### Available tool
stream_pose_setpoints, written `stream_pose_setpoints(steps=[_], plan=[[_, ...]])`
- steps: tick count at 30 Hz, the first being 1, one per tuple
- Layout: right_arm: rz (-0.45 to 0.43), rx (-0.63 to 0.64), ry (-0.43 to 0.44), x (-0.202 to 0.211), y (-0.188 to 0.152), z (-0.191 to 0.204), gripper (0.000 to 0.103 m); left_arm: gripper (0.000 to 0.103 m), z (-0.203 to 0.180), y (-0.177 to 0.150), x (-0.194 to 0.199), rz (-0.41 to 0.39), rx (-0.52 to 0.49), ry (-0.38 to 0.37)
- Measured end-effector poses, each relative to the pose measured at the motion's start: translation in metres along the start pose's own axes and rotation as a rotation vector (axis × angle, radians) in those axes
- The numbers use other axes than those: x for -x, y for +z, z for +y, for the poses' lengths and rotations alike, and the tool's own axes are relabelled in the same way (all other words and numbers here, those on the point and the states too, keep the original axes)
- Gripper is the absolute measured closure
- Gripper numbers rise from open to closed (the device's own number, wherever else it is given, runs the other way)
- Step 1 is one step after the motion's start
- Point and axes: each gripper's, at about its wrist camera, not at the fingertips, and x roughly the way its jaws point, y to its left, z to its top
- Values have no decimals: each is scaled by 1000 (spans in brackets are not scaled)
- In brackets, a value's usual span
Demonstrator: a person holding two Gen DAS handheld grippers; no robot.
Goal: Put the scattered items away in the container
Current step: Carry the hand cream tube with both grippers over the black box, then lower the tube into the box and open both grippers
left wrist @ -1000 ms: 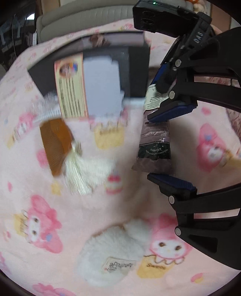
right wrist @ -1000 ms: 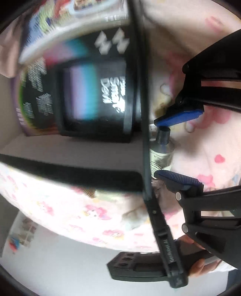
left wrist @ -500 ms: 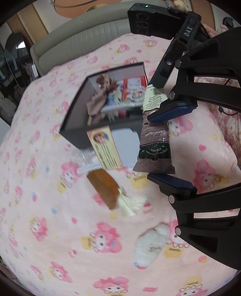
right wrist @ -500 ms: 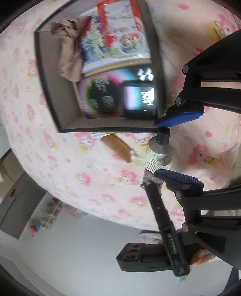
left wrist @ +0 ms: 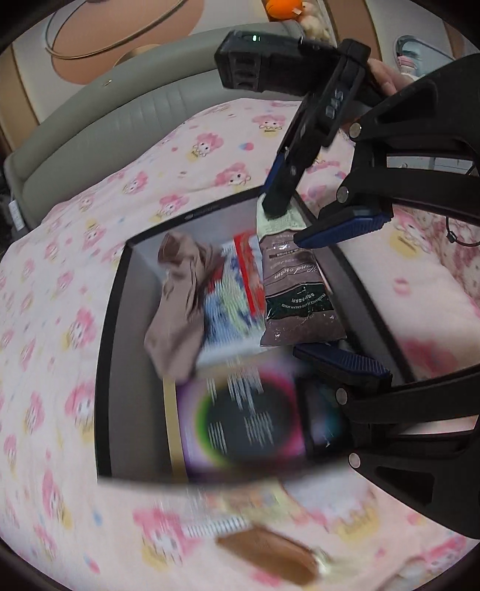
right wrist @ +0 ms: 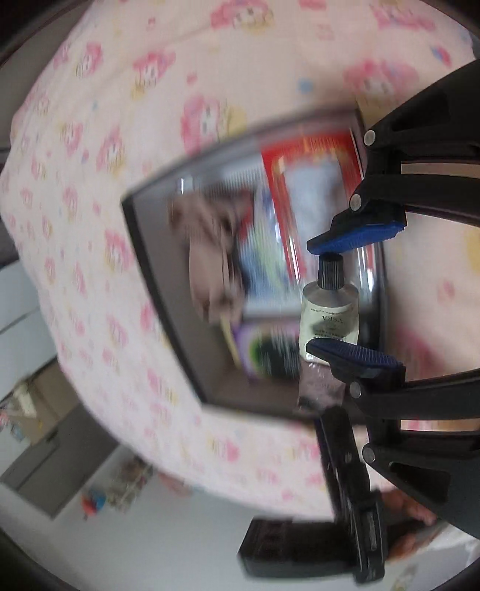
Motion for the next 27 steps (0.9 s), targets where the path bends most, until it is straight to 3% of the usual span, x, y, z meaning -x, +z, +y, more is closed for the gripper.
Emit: stream_pose_setpoints(steps=[8, 12, 15, 18, 23, 27], plan=[[84, 10, -84, -32, 12, -43, 59, 50, -8, 6, -64, 135, 8, 104], [114, 96, -162, -41, 11, -36, 59, 50, -9, 3, -76, 195, 5, 117], [55, 139, -258, -34, 12, -32, 59, 50, -15, 9, -66, 175, -20, 88], [-14, 144, -234, -27, 13, -27, 59, 52, -18, 18, -55, 113, -37, 98], [49, 138, -172, -55, 14, -25, 66, 66, -12, 25, -68, 95, -8, 98], [92, 89, -182, -68, 10, -35, 72, 66, -13, 20, -72, 108, 7, 99]])
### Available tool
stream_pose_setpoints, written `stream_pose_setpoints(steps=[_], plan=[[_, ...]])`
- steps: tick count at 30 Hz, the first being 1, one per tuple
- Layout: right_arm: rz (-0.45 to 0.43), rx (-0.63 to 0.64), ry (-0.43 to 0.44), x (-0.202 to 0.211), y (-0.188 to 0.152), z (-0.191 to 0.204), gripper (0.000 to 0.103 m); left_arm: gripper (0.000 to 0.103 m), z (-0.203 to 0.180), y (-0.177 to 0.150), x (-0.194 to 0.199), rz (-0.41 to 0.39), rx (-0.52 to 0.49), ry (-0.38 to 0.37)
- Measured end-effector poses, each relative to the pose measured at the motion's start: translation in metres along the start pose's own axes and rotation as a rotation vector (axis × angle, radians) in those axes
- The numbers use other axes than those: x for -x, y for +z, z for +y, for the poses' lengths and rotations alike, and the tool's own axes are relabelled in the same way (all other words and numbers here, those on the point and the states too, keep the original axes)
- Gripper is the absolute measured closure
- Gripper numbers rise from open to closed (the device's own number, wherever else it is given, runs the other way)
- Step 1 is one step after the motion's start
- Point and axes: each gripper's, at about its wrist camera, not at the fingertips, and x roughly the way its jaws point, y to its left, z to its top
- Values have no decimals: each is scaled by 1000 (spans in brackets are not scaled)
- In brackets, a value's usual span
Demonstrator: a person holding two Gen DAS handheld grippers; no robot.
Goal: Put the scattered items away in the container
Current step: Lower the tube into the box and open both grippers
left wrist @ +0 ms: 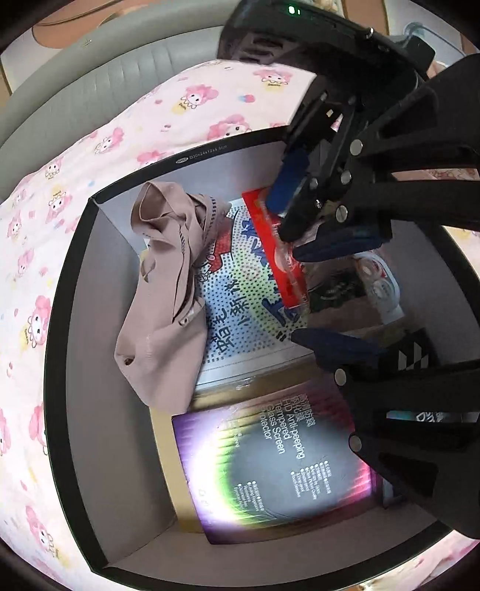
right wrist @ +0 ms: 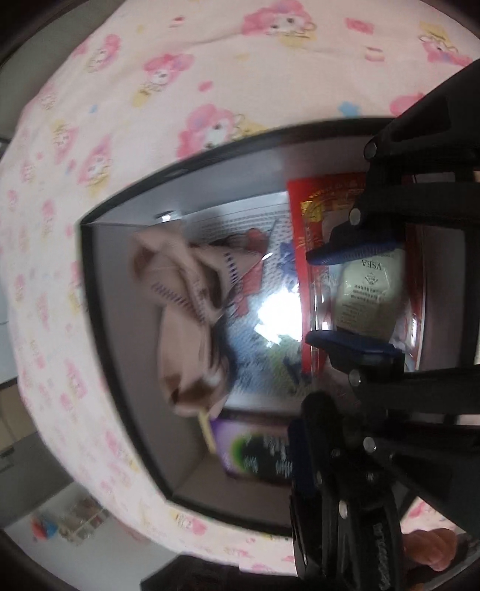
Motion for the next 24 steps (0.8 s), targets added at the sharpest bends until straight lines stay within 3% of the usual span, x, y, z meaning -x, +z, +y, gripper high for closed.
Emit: stream_pose_setpoints(steps=[7, 10, 13, 18, 21, 24], plan=[[10, 18, 12, 19, -19, -2, 71, 66, -21, -35, 2, 84, -64, -65], [-11, -15, 35, 26, -21, -5, 72, 66, -20, -38, 8, 60, -51, -74], [-33, -25, 2, 28, -22, -3, 72, 66, -14, -35, 14, 15, -23, -56], [-28, 12, -66, 25, -25, 7, 71, 68, -11, -47, 15, 25, -19, -55], [-31, -2, -69, 32, -25, 7, 71, 68, -7, -51, 21, 35, -2, -94], [-41, -6, -65, 44, -28, 11, 70, 68, -13, -59, 43, -29, -46, -54]])
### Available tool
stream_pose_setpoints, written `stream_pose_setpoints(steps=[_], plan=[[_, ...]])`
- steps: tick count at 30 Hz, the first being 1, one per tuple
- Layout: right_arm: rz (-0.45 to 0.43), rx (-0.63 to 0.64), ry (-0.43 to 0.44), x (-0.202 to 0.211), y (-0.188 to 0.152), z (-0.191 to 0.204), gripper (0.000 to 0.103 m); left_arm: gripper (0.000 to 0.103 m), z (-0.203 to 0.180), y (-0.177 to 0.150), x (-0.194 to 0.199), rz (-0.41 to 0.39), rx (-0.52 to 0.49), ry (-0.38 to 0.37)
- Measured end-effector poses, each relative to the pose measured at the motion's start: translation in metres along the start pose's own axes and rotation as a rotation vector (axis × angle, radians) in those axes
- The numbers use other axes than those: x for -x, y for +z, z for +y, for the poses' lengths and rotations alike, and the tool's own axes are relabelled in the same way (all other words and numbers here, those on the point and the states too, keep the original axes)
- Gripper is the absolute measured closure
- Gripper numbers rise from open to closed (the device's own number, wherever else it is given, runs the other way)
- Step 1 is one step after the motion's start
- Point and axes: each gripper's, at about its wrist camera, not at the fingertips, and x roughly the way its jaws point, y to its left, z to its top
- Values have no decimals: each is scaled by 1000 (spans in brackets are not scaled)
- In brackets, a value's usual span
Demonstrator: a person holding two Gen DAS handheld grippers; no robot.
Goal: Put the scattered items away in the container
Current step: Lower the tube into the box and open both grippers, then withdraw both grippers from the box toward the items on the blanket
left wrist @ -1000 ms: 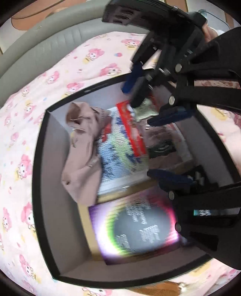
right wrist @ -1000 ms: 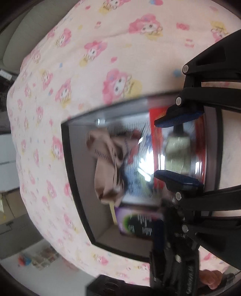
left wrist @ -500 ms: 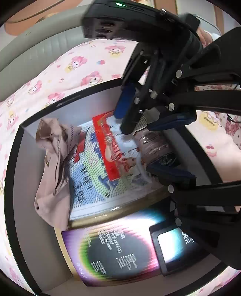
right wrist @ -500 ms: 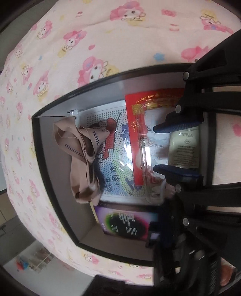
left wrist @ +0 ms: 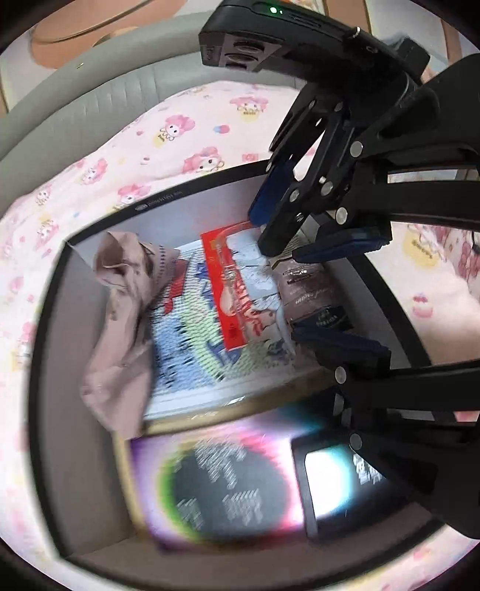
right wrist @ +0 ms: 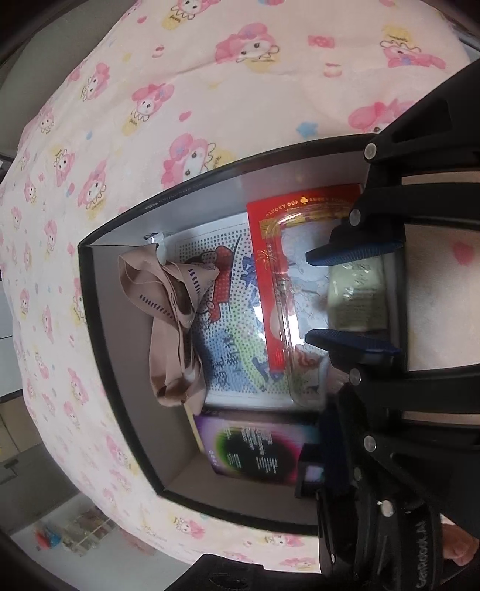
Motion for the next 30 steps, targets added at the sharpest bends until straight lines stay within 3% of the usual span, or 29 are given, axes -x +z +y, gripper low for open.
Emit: stream_pose_setpoints(steps=[4, 8, 15, 18, 22, 25, 28, 30], plan=[[-59, 23, -47, 26, -5, 14, 66, 67, -13, 1, 32, -81, -58, 2], [-107, 34, -39, 52, -7, 28, 66, 63, -21, 6, 47, -125, -74, -29], [-131, 102, 25, 68, -15, 83, 66, 61, 8, -18, 92, -174, -87, -25], [-120, 154, 86, 64, -21, 117, 66, 59, 30, -35, 114, -201, -83, 15], [-98, 180, 194, 51, -35, 155, 66, 58, 68, -65, 137, -263, 2, 124], [-80, 203, 252, 41, -50, 182, 66, 58, 105, -84, 138, -276, 81, 117], [-64, 238, 277, 32, -64, 204, 66, 58, 145, -93, 125, -242, 164, 127], [-50, 247, 282, 27, -72, 212, 66, 58, 158, -98, 112, -216, 167, 130]])
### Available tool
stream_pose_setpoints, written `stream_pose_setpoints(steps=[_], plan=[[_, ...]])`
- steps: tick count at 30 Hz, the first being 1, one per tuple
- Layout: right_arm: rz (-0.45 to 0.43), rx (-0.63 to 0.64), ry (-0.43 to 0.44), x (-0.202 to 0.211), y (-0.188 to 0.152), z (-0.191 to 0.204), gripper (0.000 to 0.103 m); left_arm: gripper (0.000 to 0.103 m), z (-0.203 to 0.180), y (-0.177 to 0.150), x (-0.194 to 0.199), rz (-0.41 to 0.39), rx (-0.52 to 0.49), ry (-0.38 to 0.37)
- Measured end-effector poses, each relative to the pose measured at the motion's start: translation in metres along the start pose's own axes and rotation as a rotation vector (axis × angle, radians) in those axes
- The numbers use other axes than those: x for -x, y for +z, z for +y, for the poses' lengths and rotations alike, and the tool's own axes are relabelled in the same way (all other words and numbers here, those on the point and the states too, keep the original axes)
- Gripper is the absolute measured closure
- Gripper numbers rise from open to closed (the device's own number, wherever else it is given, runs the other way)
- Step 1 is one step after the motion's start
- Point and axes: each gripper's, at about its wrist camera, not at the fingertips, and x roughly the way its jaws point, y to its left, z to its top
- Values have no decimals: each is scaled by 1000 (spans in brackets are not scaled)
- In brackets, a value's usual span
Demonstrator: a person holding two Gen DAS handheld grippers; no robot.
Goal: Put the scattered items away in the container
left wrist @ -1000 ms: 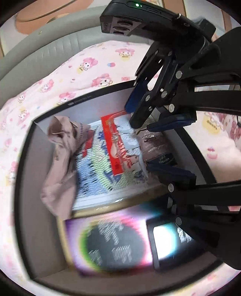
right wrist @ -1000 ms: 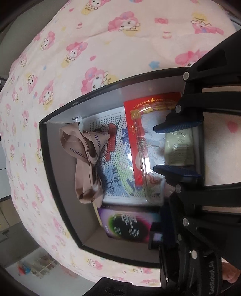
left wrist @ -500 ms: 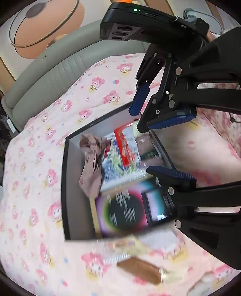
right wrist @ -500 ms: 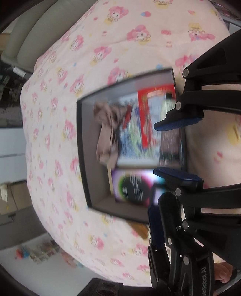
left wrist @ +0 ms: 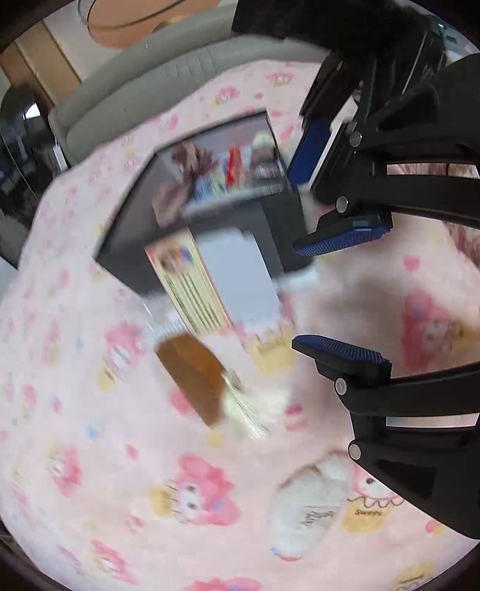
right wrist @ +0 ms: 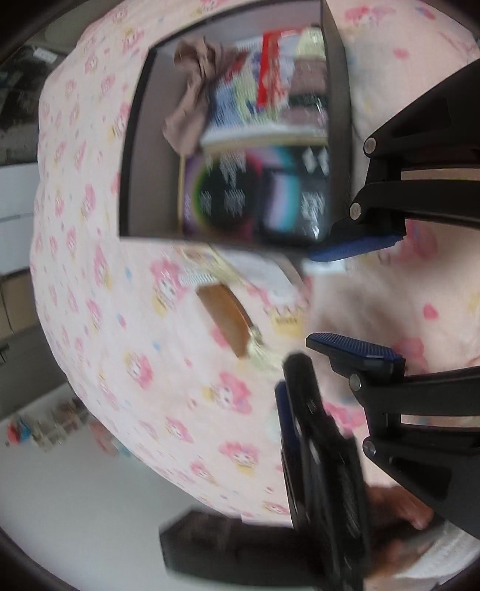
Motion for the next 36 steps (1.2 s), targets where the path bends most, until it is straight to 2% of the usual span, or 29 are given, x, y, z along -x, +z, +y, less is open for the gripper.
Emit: stream_pose_setpoints(steps=[3, 5, 6, 8, 10, 12, 13, 15, 18, 20, 23, 26, 28, 29, 30, 33, 36], plan=[[-6, -23, -38, -8, -5, 0, 67, 56, -4, -8, -20, 41, -77, 7], [-34, -61, -17, -5, -2, -6, 67, 56, -13, -13, -35, 60, -134, 16], [-53, -77, -10, -1, 0, -8, 67, 56, -16, -13, -42, 65, -142, 14], [-105, -84, -52, 7, 4, -10, 67, 56, -20, -9, -56, 69, -137, 5], [-136, -84, -79, 12, 8, -13, 67, 56, -24, -1, -66, 49, -125, 12], [-131, -95, -79, 11, 11, -18, 67, 57, -29, 6, -69, 2, -121, 10], [-122, -103, -81, 8, 10, -21, 67, 59, -30, 9, -69, -23, -114, 14], [-105, -115, -77, 3, 9, -25, 67, 84, -29, 14, -68, -59, -87, 12], [-112, -124, -39, 1, 7, -24, 67, 98, -23, 15, -54, -102, -61, 1], [-108, -103, -28, 1, 8, -17, 67, 99, -11, 11, -41, -128, -21, 7], [-115, -63, -20, -2, 9, -4, 67, 99, 17, 6, -26, -135, 65, 16], [-84, -48, 21, -15, 9, 5, 67, 98, 41, 0, -21, -81, 104, 15], [-54, -53, 34, -30, 9, 10, 67, 82, 57, -4, -16, -46, 121, 18], [-30, -68, 39, -42, 10, 12, 67, 68, 63, -4, -12, -47, 129, 19], [-12, -81, 44, -50, 9, 13, 67, 64, 70, -2, -7, -56, 140, 24], [36, -137, 81, -80, 10, 11, 67, 64, 89, 13, 1, -104, 174, 30], [73, -215, 134, -110, 17, 4, 67, 64, 102, 34, -8, -136, 202, 18]])
